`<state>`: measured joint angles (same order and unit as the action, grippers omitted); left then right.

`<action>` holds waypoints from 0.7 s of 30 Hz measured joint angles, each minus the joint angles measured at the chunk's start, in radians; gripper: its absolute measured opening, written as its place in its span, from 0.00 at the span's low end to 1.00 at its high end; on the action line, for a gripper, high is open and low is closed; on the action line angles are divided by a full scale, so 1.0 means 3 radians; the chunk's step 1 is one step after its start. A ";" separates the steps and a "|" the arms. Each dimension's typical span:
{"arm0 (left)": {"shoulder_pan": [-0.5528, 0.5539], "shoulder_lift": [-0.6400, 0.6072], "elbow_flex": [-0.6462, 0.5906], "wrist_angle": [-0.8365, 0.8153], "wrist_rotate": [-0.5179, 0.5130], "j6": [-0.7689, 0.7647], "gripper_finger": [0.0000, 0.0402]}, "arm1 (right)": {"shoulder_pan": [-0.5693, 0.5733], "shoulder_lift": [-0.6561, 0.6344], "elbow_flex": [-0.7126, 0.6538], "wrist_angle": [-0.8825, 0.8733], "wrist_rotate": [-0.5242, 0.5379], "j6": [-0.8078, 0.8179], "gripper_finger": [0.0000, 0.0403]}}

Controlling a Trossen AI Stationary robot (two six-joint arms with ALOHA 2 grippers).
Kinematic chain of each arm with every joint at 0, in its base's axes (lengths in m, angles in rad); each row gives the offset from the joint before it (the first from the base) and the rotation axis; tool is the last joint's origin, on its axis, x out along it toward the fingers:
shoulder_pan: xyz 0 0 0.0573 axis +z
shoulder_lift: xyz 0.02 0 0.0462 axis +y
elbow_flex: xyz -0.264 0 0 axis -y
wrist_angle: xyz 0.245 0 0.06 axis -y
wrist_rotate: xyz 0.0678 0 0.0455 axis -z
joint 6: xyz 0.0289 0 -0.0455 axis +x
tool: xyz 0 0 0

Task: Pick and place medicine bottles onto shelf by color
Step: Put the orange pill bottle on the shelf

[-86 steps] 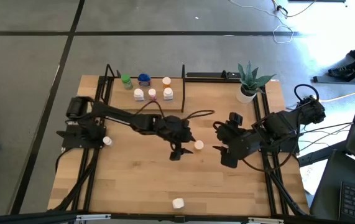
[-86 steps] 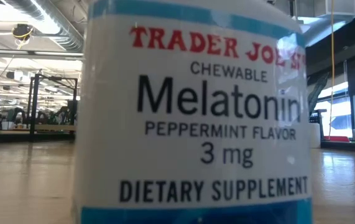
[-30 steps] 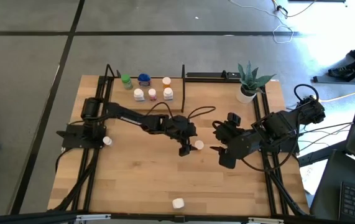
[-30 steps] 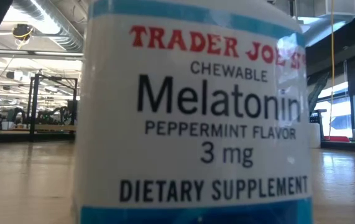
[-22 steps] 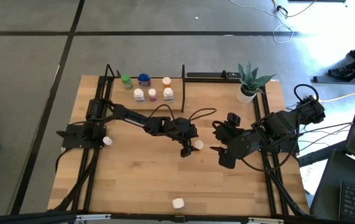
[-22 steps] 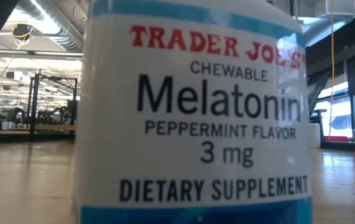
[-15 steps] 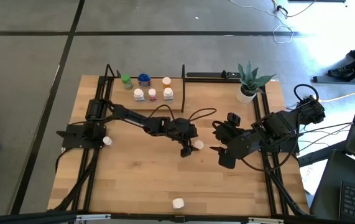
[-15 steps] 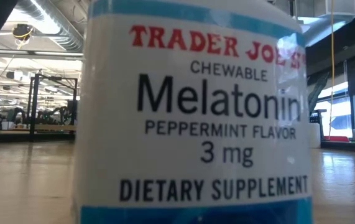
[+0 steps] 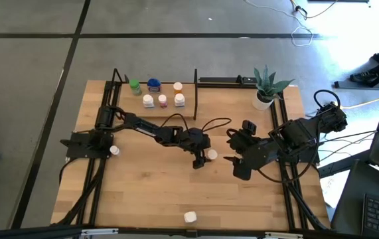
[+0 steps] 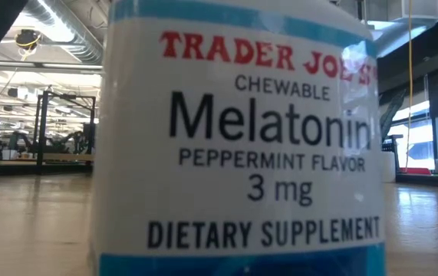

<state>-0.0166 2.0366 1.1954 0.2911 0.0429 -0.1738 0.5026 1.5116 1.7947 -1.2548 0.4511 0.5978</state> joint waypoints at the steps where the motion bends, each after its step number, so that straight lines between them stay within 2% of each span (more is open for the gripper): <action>1: -0.0003 0.0001 0.0000 -0.0014 0.0000 0.0000 0.88 | -0.0001 0.0000 0.0000 0.0009 0.0000 0.0001 0.68; 13: -0.0158 0.0002 -0.0001 0.0032 -0.0428 -0.0098 0.88 | -0.0001 0.0000 0.0000 0.0090 0.0000 -0.0006 0.68; 21: -0.0194 0.0042 -0.0004 0.0175 -0.0536 -0.0123 0.88 | -0.0001 0.0000 0.0000 0.0090 0.0000 0.0001 0.68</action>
<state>-0.0748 2.0491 1.1942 0.3437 -0.1180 -0.2105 0.5022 1.5116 1.7947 -1.2278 0.4511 0.5980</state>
